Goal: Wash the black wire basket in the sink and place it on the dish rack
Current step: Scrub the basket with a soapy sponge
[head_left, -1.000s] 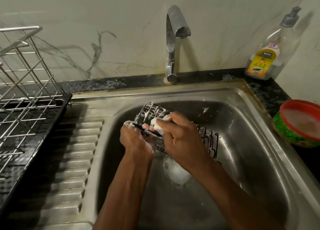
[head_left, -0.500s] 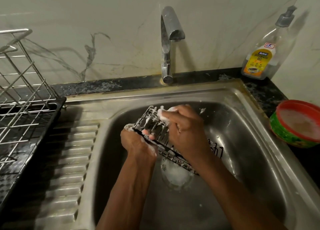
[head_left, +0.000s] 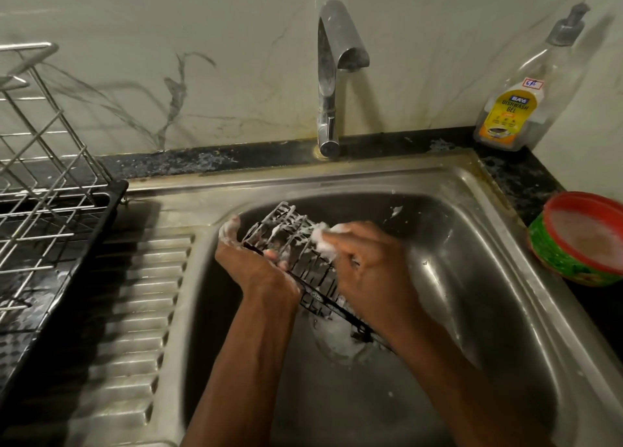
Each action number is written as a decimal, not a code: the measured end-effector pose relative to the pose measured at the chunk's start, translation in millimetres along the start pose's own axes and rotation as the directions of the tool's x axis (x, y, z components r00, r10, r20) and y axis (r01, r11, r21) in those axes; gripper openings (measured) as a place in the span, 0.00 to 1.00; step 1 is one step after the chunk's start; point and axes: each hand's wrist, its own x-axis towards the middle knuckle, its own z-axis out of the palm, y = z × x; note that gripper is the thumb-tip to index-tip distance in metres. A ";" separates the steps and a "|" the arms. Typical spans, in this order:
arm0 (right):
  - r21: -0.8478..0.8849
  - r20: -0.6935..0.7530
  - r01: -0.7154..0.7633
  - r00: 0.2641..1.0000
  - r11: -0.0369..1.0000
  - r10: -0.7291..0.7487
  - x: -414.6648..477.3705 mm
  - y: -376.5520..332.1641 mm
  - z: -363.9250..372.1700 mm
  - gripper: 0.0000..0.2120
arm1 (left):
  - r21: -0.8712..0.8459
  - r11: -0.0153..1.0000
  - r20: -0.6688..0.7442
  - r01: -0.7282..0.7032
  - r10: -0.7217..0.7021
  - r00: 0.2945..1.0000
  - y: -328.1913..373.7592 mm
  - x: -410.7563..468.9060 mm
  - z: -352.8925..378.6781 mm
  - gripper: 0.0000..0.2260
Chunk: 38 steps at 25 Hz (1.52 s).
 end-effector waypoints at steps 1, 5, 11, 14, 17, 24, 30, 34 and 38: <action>0.034 0.062 0.053 0.997 0.998 -0.056 -6.3 -10.4 6.6 0.17 | -0.005 1.000 0.000 -0.003 0.003 1.000 0.4 6.1 -2.0 0.05; -0.013 0.123 0.112 0.986 0.994 -0.109 6.5 -2.5 15.9 0.15 | 0.118 0.993 -0.063 -0.027 0.034 0.997 -1.5 12.2 -3.1 0.06; 0.004 0.196 0.141 0.971 0.990 -0.139 0.5 -12.0 24.3 0.12 | 0.051 0.993 -0.068 0.106 -0.102 0.992 0.3 9.1 -0.6 0.10; -0.040 0.152 0.108 0.983 0.993 -0.101 13.7 2.0 18.8 0.13 | 0.073 0.996 -0.106 0.060 -0.052 0.993 2.2 6.2 0.8 0.10; -0.111 0.016 -0.028 0.999 0.993 0.030 13.3 19.2 3.2 0.13 | 0.158 0.987 -0.077 0.039 -0.028 0.997 -3.2 3.9 1.8 0.05; -0.087 0.097 0.017 0.995 0.996 -0.009 15.9 27.8 0.0 0.14 | 0.274 0.959 -0.140 0.071 -0.033 0.990 1.0 -3.3 0.1 0.07; 0.056 0.149 0.029 0.988 0.998 -0.037 -15.2 2.6 -10.4 0.12 | 0.254 0.967 -0.203 0.032 0.021 0.979 9.5 -10.0 2.2 0.02; -0.021 0.062 -0.018 0.998 1.000 0.020 6.8 24.7 -5.3 0.11 | 0.248 0.968 -0.198 0.025 0.025 0.980 9.4 -7.5 1.1 0.05; 0.064 0.109 -0.082 0.991 0.995 0.074 -6.5 18.4 -5.4 0.12 | 0.240 0.970 -0.208 0.030 0.021 0.978 7.3 -3.9 0.0 0.06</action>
